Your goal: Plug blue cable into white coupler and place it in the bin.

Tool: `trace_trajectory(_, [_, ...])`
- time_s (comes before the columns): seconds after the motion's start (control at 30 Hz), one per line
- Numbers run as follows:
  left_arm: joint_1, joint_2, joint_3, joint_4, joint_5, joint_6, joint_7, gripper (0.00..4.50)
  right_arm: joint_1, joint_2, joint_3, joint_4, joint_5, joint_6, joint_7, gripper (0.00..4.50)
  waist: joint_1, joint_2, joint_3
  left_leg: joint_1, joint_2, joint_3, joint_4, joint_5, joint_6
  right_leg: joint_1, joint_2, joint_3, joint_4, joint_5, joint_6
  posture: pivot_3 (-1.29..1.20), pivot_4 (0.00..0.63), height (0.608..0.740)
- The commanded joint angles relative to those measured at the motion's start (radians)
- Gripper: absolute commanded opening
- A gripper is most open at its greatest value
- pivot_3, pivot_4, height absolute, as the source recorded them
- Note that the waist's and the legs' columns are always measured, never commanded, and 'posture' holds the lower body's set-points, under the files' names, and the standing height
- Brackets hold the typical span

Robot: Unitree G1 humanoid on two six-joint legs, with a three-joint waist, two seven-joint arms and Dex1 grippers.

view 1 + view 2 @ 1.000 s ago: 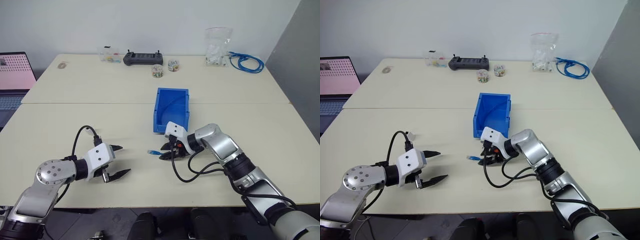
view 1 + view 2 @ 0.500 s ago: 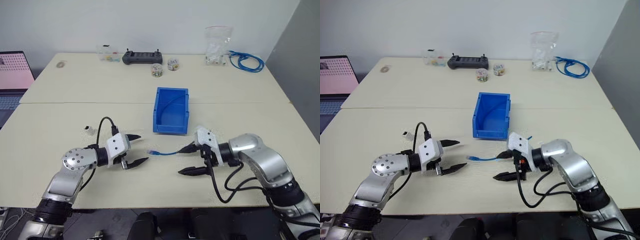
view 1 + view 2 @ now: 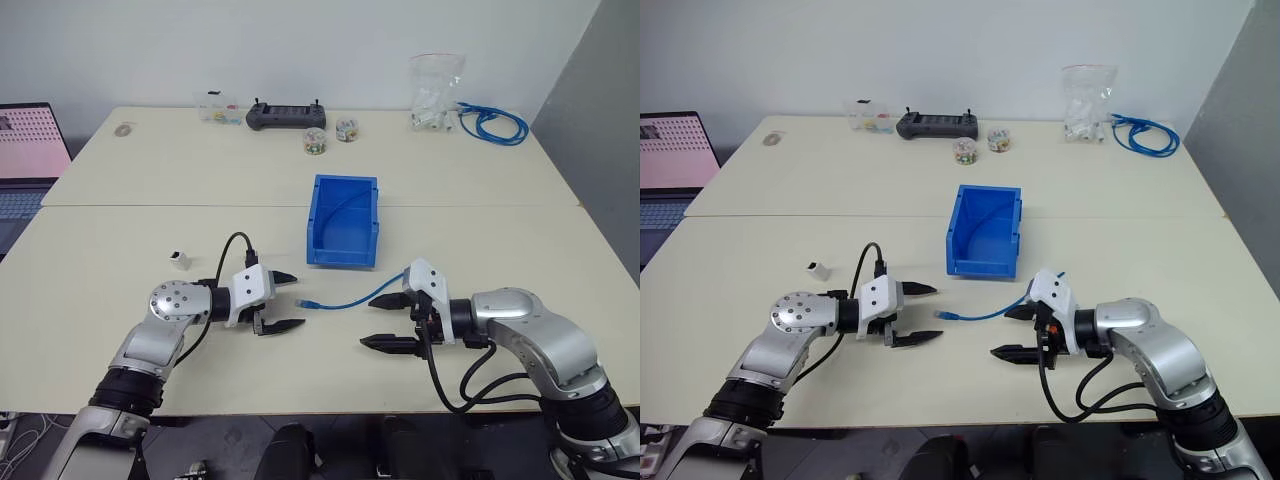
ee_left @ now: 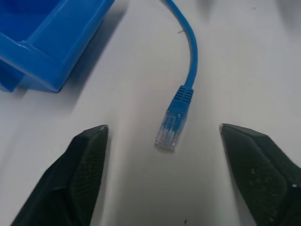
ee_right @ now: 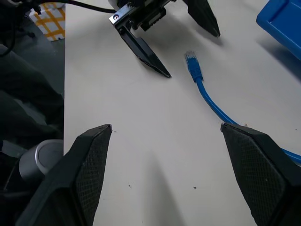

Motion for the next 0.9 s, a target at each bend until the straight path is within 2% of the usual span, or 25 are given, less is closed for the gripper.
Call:
trace_trajectory(0.03, [-0.001,0.012,-0.029,0.027,0.025,0.009,-0.03,3.04,-0.016,-0.009,-0.034,-0.045,0.056,0.006,-0.012,3.96,0.0,0.0,0.0,0.0,0.0,0.0,0.0,0.0,0.0,0.0,0.0,0.0,0.0,0.0,0.0,0.0,0.15,0.74])
trace_trajectory(0.17, [-0.006,0.024,-0.043,0.042,0.054,0.006,-0.041,2.23,-0.016,-0.02,-0.037,-0.047,0.084,0.003,-0.017,3.96,0.0,0.0,0.0,0.001,0.0,0.0,0.0,0.0,0.0,0.0,0.0,0.0,0.0,0.0,0.0,0.0,0.15,0.74])
trace_trajectory(0.33, [-0.012,0.031,-0.064,0.05,0.073,0.006,-0.044,1.0,0.001,-0.047,-0.026,-0.06,0.082,-0.055,-0.007,3.96,0.0,0.001,-0.001,0.003,0.0,0.0,0.0,0.0,0.0,0.002,0.0,0.0,0.0,0.0,0.0,0.0,0.15,0.74])
trace_trajectory(0.47, [-0.016,0.037,-0.073,0.057,0.078,0.002,-0.046,0.24,0.027,-0.06,-0.021,-0.068,0.066,-0.123,-0.007,3.96,0.0,0.001,-0.001,0.008,0.0,0.0,-0.001,0.0,0.0,0.007,0.0,0.0,-0.001,-0.001,0.001,0.0,0.15,0.74])
trace_trajectory(0.57, [-0.013,0.037,-0.077,0.026,0.063,0.016,-0.058,0.24,0.053,-0.059,-0.028,-0.073,0.047,-0.175,-0.031,3.96,0.0,0.001,-0.001,0.01,0.0,0.0,-0.001,0.0,0.0,0.01,0.0,0.0,-0.001,-0.003,0.005,0.0,0.15,0.74])
trace_trajectory(0.67, [-0.003,0.005,-0.056,-0.097,-0.033,0.134,-0.062,0.24,0.099,-0.044,-0.072,-0.099,0.09,-0.195,-0.05,3.96,0.0,0.001,-0.001,0.01,0.0,0.0,-0.001,0.0,0.0,0.01,0.0,0.0,-0.001,-0.003,0.004,0.0,0.15,0.74])
trace_trajectory(0.9, [-0.03,-0.052,-0.011,-0.434,-0.281,0.507,-0.028,0.24,0.189,-0.089,-0.178,-0.202,0.298,0.01,-0.095,3.96,0.004,0.0,-0.001,0.007,0.0,-0.002,0.0,0.0,0.0,0.009,0.0,0.0,-0.002,0.0,0.001,0.0,0.15,0.74])
